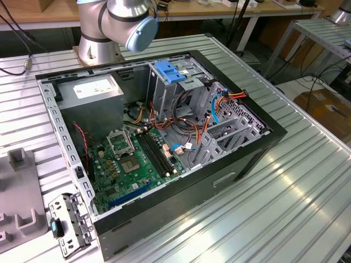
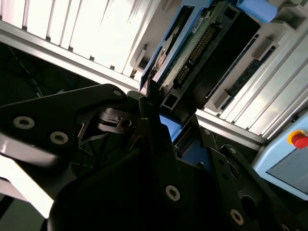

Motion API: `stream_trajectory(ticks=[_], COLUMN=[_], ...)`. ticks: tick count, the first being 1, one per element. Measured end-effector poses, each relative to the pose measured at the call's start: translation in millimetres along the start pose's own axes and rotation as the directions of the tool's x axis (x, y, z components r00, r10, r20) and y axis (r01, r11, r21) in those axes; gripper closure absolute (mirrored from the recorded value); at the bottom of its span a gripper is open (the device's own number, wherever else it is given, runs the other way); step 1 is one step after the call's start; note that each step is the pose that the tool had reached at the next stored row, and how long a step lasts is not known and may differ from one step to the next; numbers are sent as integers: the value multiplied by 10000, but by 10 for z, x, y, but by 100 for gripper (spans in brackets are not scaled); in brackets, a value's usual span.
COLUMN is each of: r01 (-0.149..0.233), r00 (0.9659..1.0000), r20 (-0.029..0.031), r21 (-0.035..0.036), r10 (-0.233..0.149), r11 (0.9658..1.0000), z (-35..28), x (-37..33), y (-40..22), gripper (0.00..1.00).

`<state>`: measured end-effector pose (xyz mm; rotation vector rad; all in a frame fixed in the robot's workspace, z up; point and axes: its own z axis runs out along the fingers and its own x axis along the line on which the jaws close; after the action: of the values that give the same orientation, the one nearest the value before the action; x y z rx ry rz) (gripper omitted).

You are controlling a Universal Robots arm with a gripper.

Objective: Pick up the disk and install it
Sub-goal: 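Pick up the disk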

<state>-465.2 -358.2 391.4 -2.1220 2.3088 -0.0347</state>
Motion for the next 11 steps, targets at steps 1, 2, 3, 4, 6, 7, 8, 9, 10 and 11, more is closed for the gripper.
stream_trajectory(ticks=[1, 2, 3, 4, 6, 7, 8, 9, 10, 11], r01=[0, 0, 0, 0, 0, 0, 0, 0, 0, 0], r00=[10000, 10000, 10000, 10000, 10000, 10000, 10000, 10000, 10000, 10000], r20=[0, 2, 1, 1, 2, 2, 2, 1, 2, 2], r21=[0, 0, -1, -1, 1, 0, 0, 0, 0, 1], r10=[0, 0, 0, 0, 0, 0, 0, 0, 0, 0], r11=[10000, 10000, 10000, 10000, 10000, 10000, 10000, 10000, 10000, 10000], z=[-5, -12, -19, -25, -36, -41, -46, -50, -53, -56], x=[0, 0, 0, 0, 0, 0, 1, 0, 0, 1], y=[0, 0, 0, 0, -1, -1, -1, -1, -1, -1], gripper=[64, 64, 64, 64, 64, 64, 64, 64, 64, 64])
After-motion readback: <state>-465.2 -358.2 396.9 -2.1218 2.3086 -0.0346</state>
